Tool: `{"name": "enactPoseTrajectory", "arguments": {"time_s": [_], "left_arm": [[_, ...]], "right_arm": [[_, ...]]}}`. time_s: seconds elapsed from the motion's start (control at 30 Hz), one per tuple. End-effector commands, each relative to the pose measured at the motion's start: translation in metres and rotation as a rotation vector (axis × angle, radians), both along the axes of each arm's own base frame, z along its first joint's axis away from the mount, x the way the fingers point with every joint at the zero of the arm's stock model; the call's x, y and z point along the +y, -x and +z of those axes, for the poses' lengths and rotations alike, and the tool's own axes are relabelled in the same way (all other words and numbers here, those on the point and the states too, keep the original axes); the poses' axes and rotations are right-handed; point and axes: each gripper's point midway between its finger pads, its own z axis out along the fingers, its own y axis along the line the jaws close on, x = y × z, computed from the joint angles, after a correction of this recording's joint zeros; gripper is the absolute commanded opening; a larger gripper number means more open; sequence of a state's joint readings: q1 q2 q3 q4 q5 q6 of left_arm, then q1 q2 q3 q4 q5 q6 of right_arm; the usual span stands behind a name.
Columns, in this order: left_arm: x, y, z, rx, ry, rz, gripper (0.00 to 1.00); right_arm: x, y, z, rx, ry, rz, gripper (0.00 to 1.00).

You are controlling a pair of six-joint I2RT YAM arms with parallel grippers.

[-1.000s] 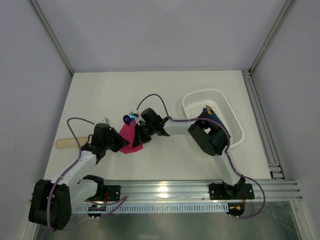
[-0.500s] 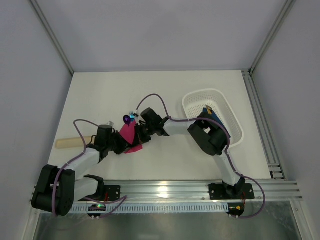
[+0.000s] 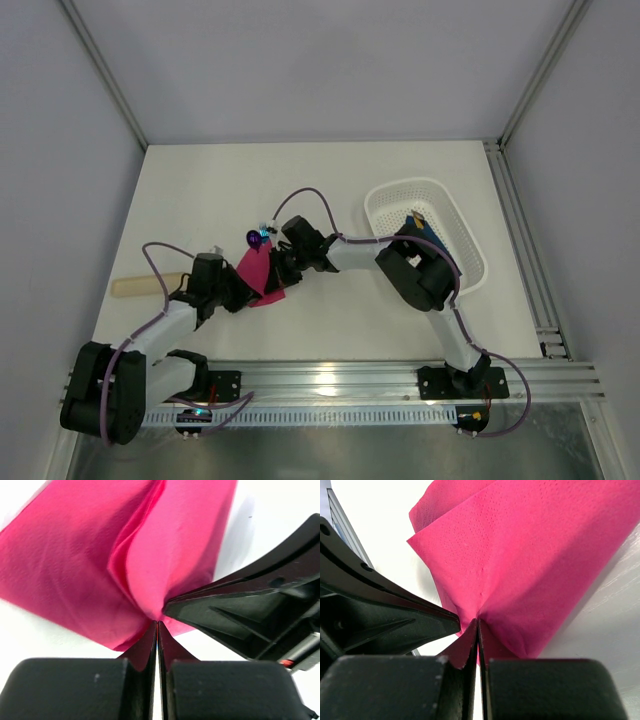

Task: Place the utensils on the paper napkin and roll it up
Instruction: Adjust the napkin at the center of the board.

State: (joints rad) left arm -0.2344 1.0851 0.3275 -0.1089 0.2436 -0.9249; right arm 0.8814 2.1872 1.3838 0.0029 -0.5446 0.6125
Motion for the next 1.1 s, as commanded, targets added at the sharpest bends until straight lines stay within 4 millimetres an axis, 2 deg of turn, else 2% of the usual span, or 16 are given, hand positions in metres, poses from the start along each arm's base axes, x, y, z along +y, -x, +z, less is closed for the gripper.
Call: {"name": "enactPoseTrajectory", "arguments": {"time_s": [0.0, 0.17, 0.33, 0.73, 0.9, 1.0, 1.07], "left_arm": [[0.004, 0.01, -0.01, 0.046, -0.013, 0.019, 0.0], [0.008, 0.012, -0.014, 0.057, -0.03, 0.028, 0.0], [0.028, 0.029, -0.031, 0.185, -0.118, 0.127, 0.0], [0.023, 0.034, -0.012, 0.198, -0.102, 0.095, 0.0], [0.021, 0.045, -0.017, 0.226, -0.097, 0.074, 0.0], [0.029, 0.047, -0.019, 0.249, -0.126, 0.125, 0.0], [0.035, 0.04, -0.008, 0.217, -0.143, 0.175, 0.0]], "right_arm": [[-0.003, -0.001, -0.021, -0.003, 0.053, -0.011, 0.04], [-0.003, -0.001, -0.021, -0.001, 0.055, -0.013, 0.04], [-0.004, -0.001, -0.02, -0.004, 0.055, -0.012, 0.04], [-0.004, -0.003, -0.024, -0.001, 0.064, -0.019, 0.04], [-0.004, -0.002, -0.028, 0.004, 0.07, -0.018, 0.04], [-0.005, 0.0, -0.029, 0.006, 0.074, -0.015, 0.04], [-0.005, -0.001, -0.029, 0.008, 0.073, -0.017, 0.04]]}}
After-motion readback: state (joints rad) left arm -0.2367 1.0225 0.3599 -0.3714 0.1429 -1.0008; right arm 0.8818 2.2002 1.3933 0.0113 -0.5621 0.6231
